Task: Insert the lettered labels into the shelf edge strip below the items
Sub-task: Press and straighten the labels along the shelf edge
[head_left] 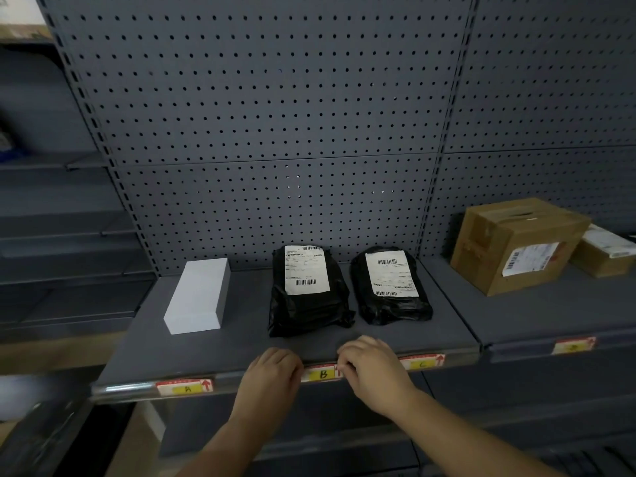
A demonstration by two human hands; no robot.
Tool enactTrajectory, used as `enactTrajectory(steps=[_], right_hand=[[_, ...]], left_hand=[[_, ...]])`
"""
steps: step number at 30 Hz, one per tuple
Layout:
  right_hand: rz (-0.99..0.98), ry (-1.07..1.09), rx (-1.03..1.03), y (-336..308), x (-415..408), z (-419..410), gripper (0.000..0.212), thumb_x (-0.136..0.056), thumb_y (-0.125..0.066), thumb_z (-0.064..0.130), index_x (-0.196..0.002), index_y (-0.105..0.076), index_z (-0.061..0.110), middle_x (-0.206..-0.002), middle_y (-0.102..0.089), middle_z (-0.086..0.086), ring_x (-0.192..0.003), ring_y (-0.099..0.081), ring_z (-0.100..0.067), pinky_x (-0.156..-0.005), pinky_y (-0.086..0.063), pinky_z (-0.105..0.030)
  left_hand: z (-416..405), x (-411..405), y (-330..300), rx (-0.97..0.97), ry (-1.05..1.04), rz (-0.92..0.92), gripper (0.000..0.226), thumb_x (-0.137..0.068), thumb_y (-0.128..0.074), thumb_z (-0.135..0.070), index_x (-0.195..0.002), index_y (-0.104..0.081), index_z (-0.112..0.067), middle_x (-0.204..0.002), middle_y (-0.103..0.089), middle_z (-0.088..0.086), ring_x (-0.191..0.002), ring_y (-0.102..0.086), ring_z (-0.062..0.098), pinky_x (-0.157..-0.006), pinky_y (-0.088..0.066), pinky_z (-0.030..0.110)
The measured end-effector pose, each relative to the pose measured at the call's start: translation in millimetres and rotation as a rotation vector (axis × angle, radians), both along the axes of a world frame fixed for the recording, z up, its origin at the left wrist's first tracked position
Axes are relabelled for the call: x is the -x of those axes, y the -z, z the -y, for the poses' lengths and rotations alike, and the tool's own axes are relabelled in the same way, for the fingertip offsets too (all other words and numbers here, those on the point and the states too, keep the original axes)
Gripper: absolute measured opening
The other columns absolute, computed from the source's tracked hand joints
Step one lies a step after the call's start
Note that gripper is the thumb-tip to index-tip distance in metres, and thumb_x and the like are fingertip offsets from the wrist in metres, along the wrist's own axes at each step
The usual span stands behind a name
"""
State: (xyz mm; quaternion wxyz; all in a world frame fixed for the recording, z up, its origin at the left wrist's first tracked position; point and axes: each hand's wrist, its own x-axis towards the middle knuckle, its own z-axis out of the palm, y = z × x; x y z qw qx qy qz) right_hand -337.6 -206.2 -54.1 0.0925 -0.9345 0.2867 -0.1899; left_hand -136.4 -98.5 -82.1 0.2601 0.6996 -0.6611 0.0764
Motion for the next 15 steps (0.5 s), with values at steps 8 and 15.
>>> enactTrajectory(steps=[8,15], right_hand=[[0.009,0.006,-0.011,-1.2,0.0,-2.1,0.015,-0.094,-0.055,0.027,-0.089,-0.068,0.022,-0.107,-0.066,0.009,-0.103,-0.052,-0.013,-0.096,-0.039,-0.030],[0.013,0.002,-0.010,-1.5,-0.5,-2.1,0.015,-0.094,-0.055,0.027,-0.090,-0.069,0.023,-0.108,-0.066,0.010,-0.104,-0.052,-0.012,-0.098,-0.038,-0.028]], left_hand=[[-1.5,3.4,-1.4,-0.021,-0.012,-0.030,0.010,-0.081,-0.072,-0.022,-0.081,-0.063,-0.028,-0.081,-0.061,-0.013,-0.076,-0.055,0.007,-0.068,-0.049,0.026],[-1.8,4.3,-2.3,-0.026,-0.023,-0.039,0.009,-0.082,-0.069,-0.022,-0.080,-0.063,-0.028,-0.079,-0.059,-0.014,-0.076,-0.055,0.008,-0.067,-0.048,0.026]])
